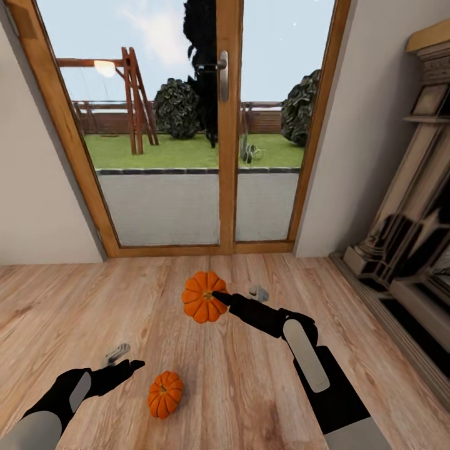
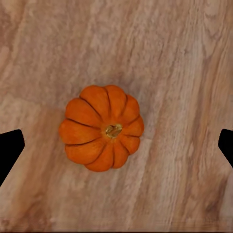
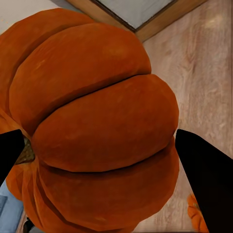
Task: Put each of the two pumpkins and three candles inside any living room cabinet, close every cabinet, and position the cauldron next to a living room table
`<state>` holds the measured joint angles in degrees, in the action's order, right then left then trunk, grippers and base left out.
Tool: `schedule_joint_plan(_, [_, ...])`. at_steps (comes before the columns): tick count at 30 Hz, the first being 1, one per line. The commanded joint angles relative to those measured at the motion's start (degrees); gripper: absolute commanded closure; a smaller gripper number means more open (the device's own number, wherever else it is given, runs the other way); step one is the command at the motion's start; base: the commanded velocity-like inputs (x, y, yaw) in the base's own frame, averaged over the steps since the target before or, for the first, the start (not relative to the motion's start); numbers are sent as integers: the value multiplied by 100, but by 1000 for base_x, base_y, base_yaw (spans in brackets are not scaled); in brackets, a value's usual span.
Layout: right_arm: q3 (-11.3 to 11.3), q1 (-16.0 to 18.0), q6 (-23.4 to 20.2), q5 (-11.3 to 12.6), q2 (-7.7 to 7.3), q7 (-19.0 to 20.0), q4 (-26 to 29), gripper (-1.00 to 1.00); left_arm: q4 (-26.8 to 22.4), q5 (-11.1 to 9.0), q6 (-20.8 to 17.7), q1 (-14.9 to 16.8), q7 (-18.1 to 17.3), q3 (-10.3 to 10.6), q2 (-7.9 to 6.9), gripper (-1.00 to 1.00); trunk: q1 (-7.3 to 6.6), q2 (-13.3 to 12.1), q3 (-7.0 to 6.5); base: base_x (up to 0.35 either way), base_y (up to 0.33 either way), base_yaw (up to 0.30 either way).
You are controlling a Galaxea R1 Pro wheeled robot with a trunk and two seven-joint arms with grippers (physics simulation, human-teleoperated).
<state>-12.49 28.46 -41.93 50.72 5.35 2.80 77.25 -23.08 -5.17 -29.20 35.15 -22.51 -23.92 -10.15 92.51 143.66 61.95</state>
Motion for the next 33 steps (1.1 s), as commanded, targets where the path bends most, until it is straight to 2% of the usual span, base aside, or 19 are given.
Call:
schedule_joint_plan(1, [7,1,-4,17,-17,-21,4,100,-1,-1,-16,0,-3,-3,-13,-100,2,2,23,0,0,0])
schedule_joint_plan(4, [73,-11,-40,60,-82,52,13,100,-3,-7,-200,0,-11,-102,-156,-100,10,6,89,0,0,0])
schedule_joint_plan(6, [209,-23,-140,224,-206,210,16,100,-3,-4,-365,0,-9,-392,-198,-100,15,9,134,0,0,0])
schedule_joint_plan(7, [342,-39,-264,416,-392,424,17,100,-5,1,-467,0,-10,-681,-235,-100,18,10,156,0,0,0])
schedule_joint_plan(9, [472,-115,-373,688,-692,862,5,100,-9,3,-561,0,-9,-1001,-347,-100,23,13,200,0,0,0])
schedule_joint_plan(10, [499,-139,-384,745,-763,983,-3,100,-10,2,-575,0,-8,-1056,-379,-100,25,14,222,0,0,0])
schedule_joint_plan(12, [666,-238,-409,912,-1037,1541,-35,100,-12,0,-603,0,-8,-1207,-489,-100,31,17,266,0,0,0])
schedule_joint_plan(13, [742,-262,-413,941,-1100,1704,-41,100,-12,-1,-599,0,-8,-1237,-507,-100,33,18,289,0,0,0])
schedule_joint_plan(16, [899,-297,-424,976,-1181,1906,-57,100,-12,-1,-585,0,-8,-1316,-530,-100,41,22,355,0,0,0])
schedule_joint_plan(19, [1040,-311,-404,983,-1200,1955,-158,100,-12,-1,-573,0,-8,-1410,-523,-100,49,26,422,0,0,0])
schedule_joint_plan(31, [1076,-317,-372,1011,-1131,1991,-237,100,-12,-10,-590,2,-3,-1445,-505,-100,80,42,687,0,0,0])
schedule_joint_plan(33, [1071,-319,-380,1021,-1125,1999,-232,100,-12,-119,-600,13,3,-1446,-508,-100,85,45,732,0,0,0])
